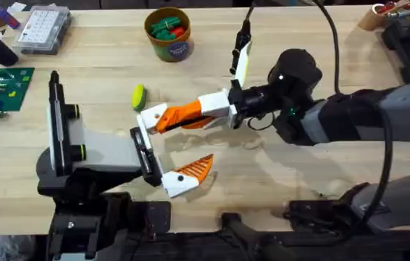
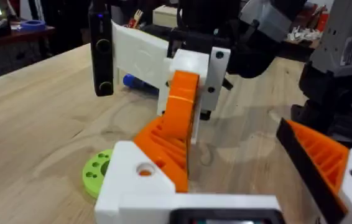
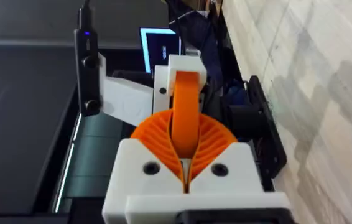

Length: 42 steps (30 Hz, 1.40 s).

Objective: Pick up the gripper from the table and insert it into the empty holder that is missing its gripper. Then pick up a screw, insert it into the mounting hole, and use the screwdriver to tighten it. Finally, clean up the table by picking up the vegetable and placing it into the bucket.

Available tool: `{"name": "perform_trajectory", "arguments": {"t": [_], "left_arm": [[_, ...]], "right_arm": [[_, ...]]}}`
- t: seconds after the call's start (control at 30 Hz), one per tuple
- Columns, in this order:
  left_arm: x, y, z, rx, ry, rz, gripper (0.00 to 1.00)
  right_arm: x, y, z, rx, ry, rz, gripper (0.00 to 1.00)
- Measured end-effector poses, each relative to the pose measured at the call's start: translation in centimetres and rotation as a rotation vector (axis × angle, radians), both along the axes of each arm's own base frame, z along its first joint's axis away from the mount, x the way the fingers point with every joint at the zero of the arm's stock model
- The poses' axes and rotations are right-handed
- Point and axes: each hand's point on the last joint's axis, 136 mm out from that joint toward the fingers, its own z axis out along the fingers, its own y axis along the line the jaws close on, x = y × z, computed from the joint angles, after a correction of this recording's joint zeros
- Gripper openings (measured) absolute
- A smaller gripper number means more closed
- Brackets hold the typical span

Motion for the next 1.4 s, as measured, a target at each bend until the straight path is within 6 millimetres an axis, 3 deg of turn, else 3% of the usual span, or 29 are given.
{"name": "perform_trajectory", "arguments": {"t": [0.73, 1.4], "left_arm": [[0.4, 0.2, -0.1, 0.001, 0.009, 0.026, 0.987], [0.3, 0.2, -0.2, 0.000, 0.016, 0.021, 0.987]], "right_arm": [[-0.1, 1.7, -0.1, -0.009, -0.004, 0.014, 0.018], [0.9, 1.3, -0.3, -0.029, 0.013, 0.016, 0.018]]}}
